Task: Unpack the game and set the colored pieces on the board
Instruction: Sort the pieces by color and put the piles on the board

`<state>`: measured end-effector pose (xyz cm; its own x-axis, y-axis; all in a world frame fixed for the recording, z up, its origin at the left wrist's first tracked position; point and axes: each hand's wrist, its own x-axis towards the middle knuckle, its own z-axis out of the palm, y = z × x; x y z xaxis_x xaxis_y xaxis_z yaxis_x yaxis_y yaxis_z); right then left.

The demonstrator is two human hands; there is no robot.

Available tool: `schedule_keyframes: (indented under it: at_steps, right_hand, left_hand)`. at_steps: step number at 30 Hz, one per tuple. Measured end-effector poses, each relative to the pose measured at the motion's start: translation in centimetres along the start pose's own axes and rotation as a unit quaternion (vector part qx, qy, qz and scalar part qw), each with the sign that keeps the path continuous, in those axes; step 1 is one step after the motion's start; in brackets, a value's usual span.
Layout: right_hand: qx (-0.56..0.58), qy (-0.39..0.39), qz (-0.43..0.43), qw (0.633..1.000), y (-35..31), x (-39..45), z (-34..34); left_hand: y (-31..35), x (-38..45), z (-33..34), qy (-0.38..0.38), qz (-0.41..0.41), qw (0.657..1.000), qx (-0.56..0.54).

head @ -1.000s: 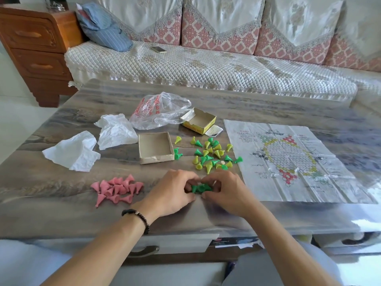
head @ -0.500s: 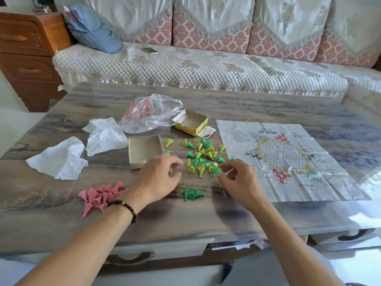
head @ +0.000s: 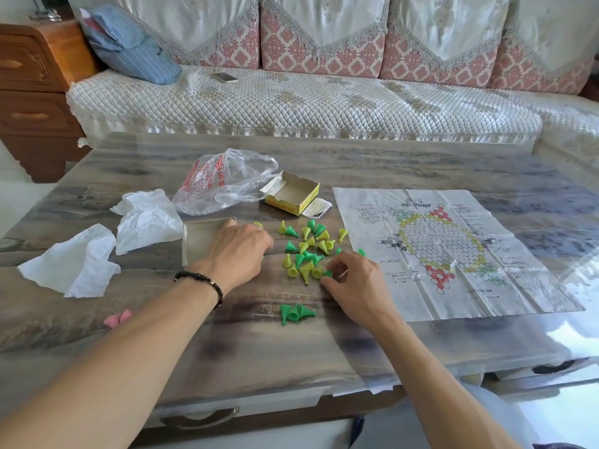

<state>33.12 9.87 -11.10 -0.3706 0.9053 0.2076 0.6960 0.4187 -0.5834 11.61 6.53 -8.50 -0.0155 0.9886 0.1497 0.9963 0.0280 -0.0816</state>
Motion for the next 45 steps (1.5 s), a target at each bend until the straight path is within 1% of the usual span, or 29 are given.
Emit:
schedule_keyframes:
  at_steps: [2, 6, 10, 13, 17, 20, 23, 28, 31, 34, 37, 39, 41, 45]
  right_hand:
    - [-0.003, -0.007, -0.001, 1.0, -0.1, -0.1, -0.1]
    - [0.021, -0.031, -0.01, 0.999, -0.3, -0.8, -0.5]
    - [0.033, -0.091, -0.037, 0.995, -0.6, -1.8, -1.0]
    - [0.031, -0.122, -0.05, 0.991, -0.9, -2.4, -1.4]
    - [0.031, -0.13, -0.05, 0.99, -1.3, -3.0, -1.7]
    - [0.043, -0.136, -0.048, 0.989, -1.6, -3.4, -1.4]
    - [0.033, -0.139, -0.052, 0.988, -1.9, -3.6, -1.2]
    - [0.036, -0.131, -0.049, 0.989, -1.8, -3.4, -1.3]
    - [0.043, -0.098, -0.038, 0.994, -1.6, -2.7, -1.5]
    - [0.045, -0.053, -0.03, 0.997, -1.3, -1.1, -1.7]
    - [0.021, -0.033, -0.037, 0.999, -1.5, 1.2, -1.8]
    - [-0.012, -0.036, -0.061, 0.997, -1.9, 2.8, -1.8]
    - [-0.054, -0.053, -0.085, 0.993, -2.3, 4.1, -1.7]
    - [-0.114, -0.12, -0.097, 0.981, -2.7, 6.3, -1.2]
  left_hand:
    - [0.0, -0.2, -0.3, -0.012, 0.013, 1.0, -0.022]
    - [0.6, -1.0, -1.5, -0.069, 0.044, 0.995, -0.065]
    - [1.1, -2.9, -1.5, -0.11, 0.063, 0.982, -0.143]
    - [0.9, -4.6, -1.4, -0.129, 0.059, 0.968, -0.206]
    - [1.1, -6.2, -0.9, -0.128, 0.04, 0.949, -0.284]
    - [1.7, -7.0, -0.4, -0.107, 0.021, 0.936, -0.335]
    - [2.0, -7.5, -0.1, -0.083, 0.007, 0.93, -0.359]
    - [2.0, -7.6, 0.1, -0.071, 0.017, 0.93, -0.361]
    - [1.5, -7.2, -0.2, -0.065, 0.013, 0.919, -0.388]
    - [1.1, -5.5, -0.8, -0.014, -0.004, 0.918, -0.397]
    - [1.4, -2.8, -1.4, 0.041, -0.026, 0.928, -0.369]
    - [1.9, -1.0, -1.7, 0.043, -0.03, 0.942, -0.333]
    - [2.4, 0.6, -1.7, 0.027, -0.027, 0.956, -0.29]
    - [2.5, 2.4, -1.0, -0.027, -0.035, 0.968, -0.248]
